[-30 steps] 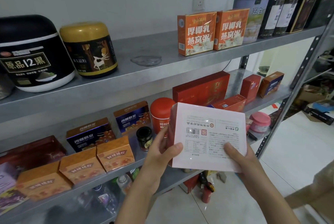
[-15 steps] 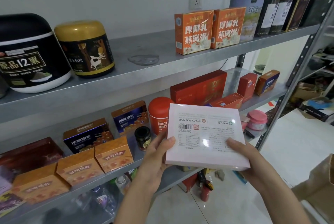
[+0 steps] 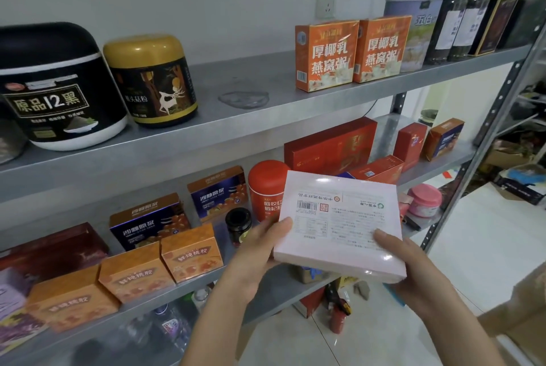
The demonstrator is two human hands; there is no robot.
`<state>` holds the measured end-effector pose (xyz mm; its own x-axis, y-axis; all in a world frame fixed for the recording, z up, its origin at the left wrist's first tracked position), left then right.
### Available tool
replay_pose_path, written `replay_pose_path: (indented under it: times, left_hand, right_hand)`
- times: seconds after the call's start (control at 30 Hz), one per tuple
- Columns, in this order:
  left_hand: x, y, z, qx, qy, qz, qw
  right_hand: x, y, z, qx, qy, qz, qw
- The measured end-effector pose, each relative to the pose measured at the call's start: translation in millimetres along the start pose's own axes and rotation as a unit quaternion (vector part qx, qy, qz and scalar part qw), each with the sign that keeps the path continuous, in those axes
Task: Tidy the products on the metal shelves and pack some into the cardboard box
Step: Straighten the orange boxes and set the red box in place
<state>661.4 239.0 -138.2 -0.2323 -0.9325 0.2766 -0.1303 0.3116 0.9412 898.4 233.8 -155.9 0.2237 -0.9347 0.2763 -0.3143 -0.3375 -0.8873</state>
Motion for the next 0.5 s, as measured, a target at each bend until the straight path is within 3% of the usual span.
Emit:
replay_pose_path:
  times: [0.1, 0.17, 0.23, 0.3, 0.37, 0.43, 0.5]
  left_hand:
    - [-5, 3, -2, -0.175, 0.099, -0.075, 0.977]
    - [-1, 9, -15, -0.209, 0.046, -0.156, 0.964]
    - [-1, 6, -36, -0.277, -0.063, -0.162, 0.945]
    - [-4, -5, -54, -0.438, -0.122, -0.106, 0.885]
    - [-10, -12, -65, -0.542, -0.092, -0.073, 0.832]
    - [-16, -15, -67, -0.56, -0.064, -0.065, 0.823]
    - [-23, -22, -62, -0.534, -0.058, -0.086, 0.839]
  right_hand:
    - [1, -1, -7, 0.118, 0.112, 0.094, 0.982]
    - [0, 0, -13, 0.225, 0.162, 0.124, 0.953]
    - [1, 1, -19, 0.288, 0.154, 0.14, 0.935]
    - [1, 1, -24, 0.269, 0.131, 0.15, 0.942]
    - [4, -2, -29, 0.204, 0.111, 0.146, 0.962]
    - [10, -9, -32, 0.159, 0.089, 0.138, 0.974]
    - [16, -18, -31, 0.138, 0.084, 0.136, 0.977]
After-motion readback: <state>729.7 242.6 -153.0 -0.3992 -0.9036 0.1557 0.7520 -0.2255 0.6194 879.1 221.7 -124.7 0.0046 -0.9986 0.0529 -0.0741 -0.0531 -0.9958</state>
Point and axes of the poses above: each hand's wrist, its own x-axis away from the middle knuckle, its own z-axis out of the back of the hand, y = z × x, the point moved 1 cm from there along -x, towards the middle knuckle, and after that the axes turned 9 degrees about -y, right-handed, at the moved point
